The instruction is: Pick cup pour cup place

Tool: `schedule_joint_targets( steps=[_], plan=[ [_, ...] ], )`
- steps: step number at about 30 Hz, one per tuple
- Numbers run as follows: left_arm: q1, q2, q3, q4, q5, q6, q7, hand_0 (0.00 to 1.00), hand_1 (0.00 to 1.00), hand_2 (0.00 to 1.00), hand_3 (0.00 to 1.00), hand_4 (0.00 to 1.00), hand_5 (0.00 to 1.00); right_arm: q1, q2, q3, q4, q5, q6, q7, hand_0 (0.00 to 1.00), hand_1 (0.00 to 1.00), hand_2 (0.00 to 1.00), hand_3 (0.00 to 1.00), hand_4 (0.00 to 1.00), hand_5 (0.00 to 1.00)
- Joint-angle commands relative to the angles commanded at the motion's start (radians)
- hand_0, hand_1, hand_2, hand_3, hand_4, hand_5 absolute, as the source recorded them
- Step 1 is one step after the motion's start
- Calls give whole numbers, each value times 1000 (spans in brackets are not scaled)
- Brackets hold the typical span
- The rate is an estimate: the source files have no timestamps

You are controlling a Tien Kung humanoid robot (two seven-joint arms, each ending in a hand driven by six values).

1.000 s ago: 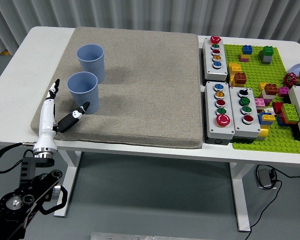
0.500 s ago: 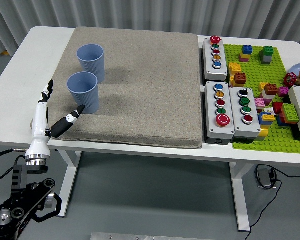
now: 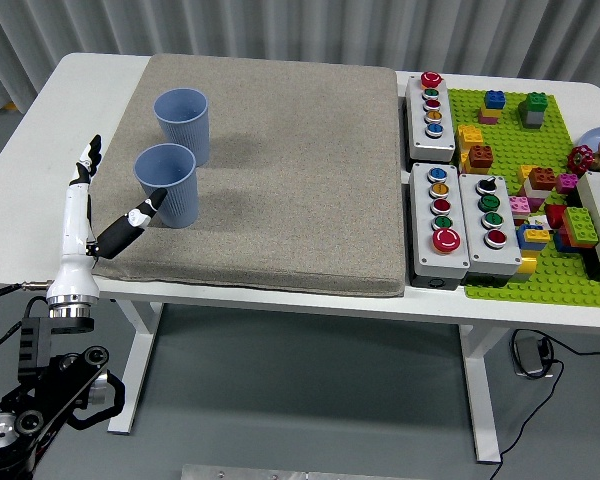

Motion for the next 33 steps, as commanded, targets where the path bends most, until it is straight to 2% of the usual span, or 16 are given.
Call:
schedule_joint_targets(
  steps=[8,9,14,15,17,25,28,33],
  plan=[
    [-22,4,-4,-11,-1,0,16,919,949,998,998,998,588,-8,-1,3,0,-8,-1,1,672,593,550,570,2,47],
    [-27,4,-10,-10,-11,0,14,822,848,967,985,867,651,-11,0,9,0,-16,0,1,671,593,551,571,2,50],
    [-29,8,-44,-18,-11,0,31,822,848,967,985,867,651,-18,-2,10,0,-32,3,-3,671,593,551,571,2,50],
    [-31,10,-52,-19,-9,0,32,775,791,900,954,867,683,-20,-3,9,0,-32,4,-3,672,594,553,571,2,49],
    [-41,13,-68,-15,-12,0,32,775,791,900,954,867,683,-22,-5,3,0,-27,5,-1,672,594,553,571,2,49],
    [-105,30,-148,18,-26,0,47,744,762,897,940,870,687,-26,-11,-11,0,-16,6,0,672,593,552,572,2,45],
    [-145,48,-157,43,-72,0,41,740,753,897,929,875,692,-27,-12,-11,0,-17,7,-2,673,594,551,573,2,46],
    [-207,62,-156,89,-145,-19,31,732,752,893,920,878,696,-25,-14,-15,0,-11,7,-3,672,594,551,572,2,51]
  ],
)
